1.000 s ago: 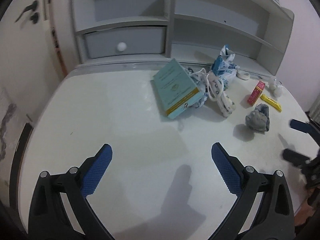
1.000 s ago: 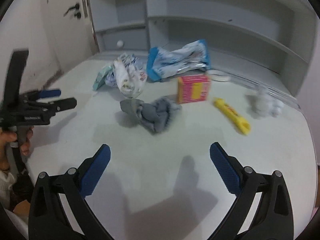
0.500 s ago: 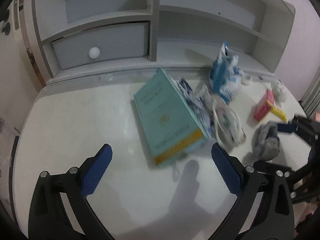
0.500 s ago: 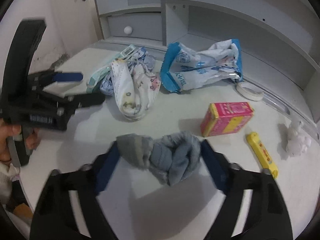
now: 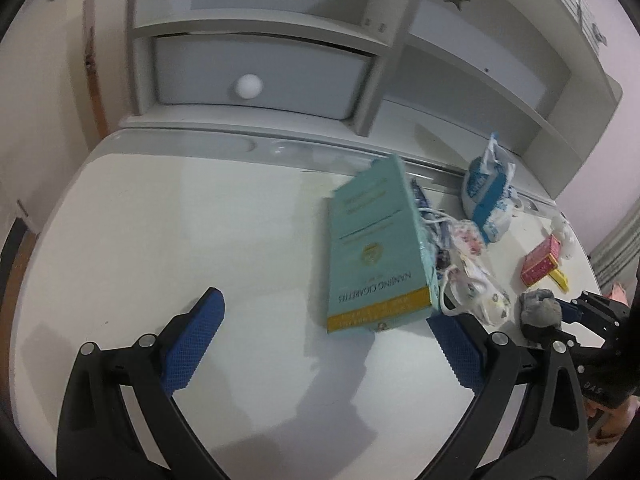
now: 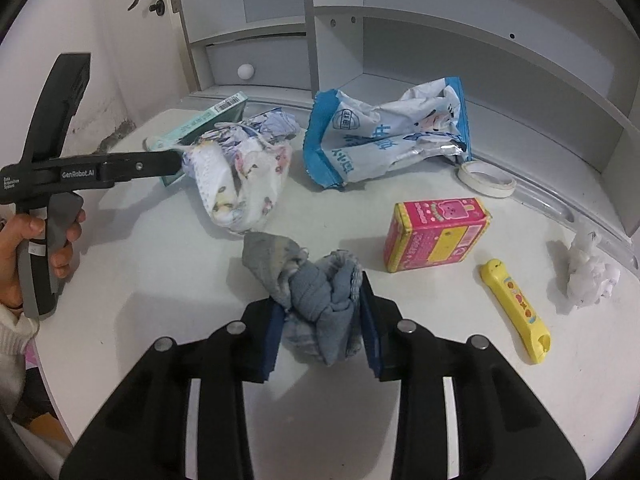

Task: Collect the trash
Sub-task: 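Grasp the grey sock with the right tool while the left tool grasps the teal cigarette box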

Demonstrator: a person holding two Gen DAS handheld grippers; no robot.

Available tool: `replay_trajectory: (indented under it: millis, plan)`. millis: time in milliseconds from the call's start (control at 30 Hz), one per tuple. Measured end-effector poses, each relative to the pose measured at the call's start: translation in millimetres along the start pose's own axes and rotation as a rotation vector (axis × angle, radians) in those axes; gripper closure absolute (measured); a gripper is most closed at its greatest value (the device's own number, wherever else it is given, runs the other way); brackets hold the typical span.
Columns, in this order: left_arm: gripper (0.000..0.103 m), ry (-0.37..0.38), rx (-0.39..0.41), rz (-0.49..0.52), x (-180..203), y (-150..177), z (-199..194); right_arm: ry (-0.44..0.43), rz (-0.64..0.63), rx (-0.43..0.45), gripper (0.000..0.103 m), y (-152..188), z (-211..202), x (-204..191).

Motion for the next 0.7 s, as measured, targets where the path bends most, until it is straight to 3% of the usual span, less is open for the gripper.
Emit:
replay_trajectory:
  millis: [367, 567, 633, 700]
  plan:
    - [0.007, -0.057, -0.019, 0.025, -23.0, -0.1, -2.5, -0.003, 0.004, 0.000, 0.069, 0.7, -0.4, 1.3]
    - [0.007, -0.010, -0.047, 0.100, -8.7, -16.1, 14.4, 0.012, -0.007, -0.001, 0.069, 0.9, -0.1, 0.1]
    - [0.017, -0.004, -0.046, 0.136, 0.5, -20.0, 18.9, 0.018, -0.010, -0.002, 0.069, 0.8, 0.1, -0.9]
    - [0.053, -0.002, -0.052, 0.159, 7.1, -20.4, 22.8, 0.025, -0.014, -0.004, 0.069, 0.7, 0.5, -1.8]
Point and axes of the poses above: each gripper's, at about its wrist camera, not at the fingertips, and z roughly the way its jaws point, x to its right, y to its underside, the point moved 8 cm from there along z, roughly the way its jaws point, and after that the axes turned 1 degree about y, right-handed, at the moved point
